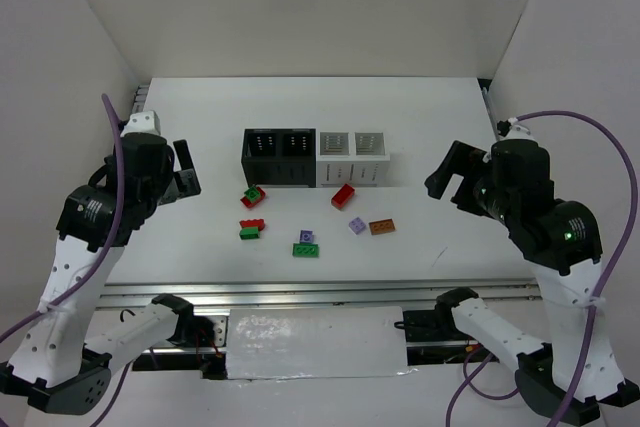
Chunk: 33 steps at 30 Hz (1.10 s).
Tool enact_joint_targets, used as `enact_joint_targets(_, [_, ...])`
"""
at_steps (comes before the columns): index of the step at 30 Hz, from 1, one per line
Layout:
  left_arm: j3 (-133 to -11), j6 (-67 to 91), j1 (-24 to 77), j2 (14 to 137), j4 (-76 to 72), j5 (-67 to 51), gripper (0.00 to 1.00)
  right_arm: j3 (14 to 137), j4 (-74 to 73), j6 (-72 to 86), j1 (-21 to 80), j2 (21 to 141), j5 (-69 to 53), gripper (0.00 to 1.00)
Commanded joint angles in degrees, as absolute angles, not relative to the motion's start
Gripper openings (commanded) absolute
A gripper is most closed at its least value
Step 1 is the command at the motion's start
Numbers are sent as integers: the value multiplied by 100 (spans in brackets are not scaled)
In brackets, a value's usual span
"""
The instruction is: Sort the legos into containers by color
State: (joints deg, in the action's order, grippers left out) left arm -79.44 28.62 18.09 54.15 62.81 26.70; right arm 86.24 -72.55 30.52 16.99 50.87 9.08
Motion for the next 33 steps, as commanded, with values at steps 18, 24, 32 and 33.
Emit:
enact_joint_targets(18, [-7630, 2856, 1784, 5265, 6100, 2487, 99, 6425, -5046, 1785, 2486, 6581, -440, 84])
enact_joint_targets(24, [-7322, 2909, 1784, 5098, 6126, 2496, 99, 6547, -4877, 1573, 3400, 7812, 342, 78])
enact_joint_targets(32, [-7031, 2979, 1784, 4983, 6056, 2356, 99, 6583, -4246, 1802, 3674, 9087, 325, 74])
enact_joint_targets(33, [-6996, 2988, 1775, 4983, 6073, 2347, 100, 6557, -4106, 1793, 3683, 9166, 360, 73])
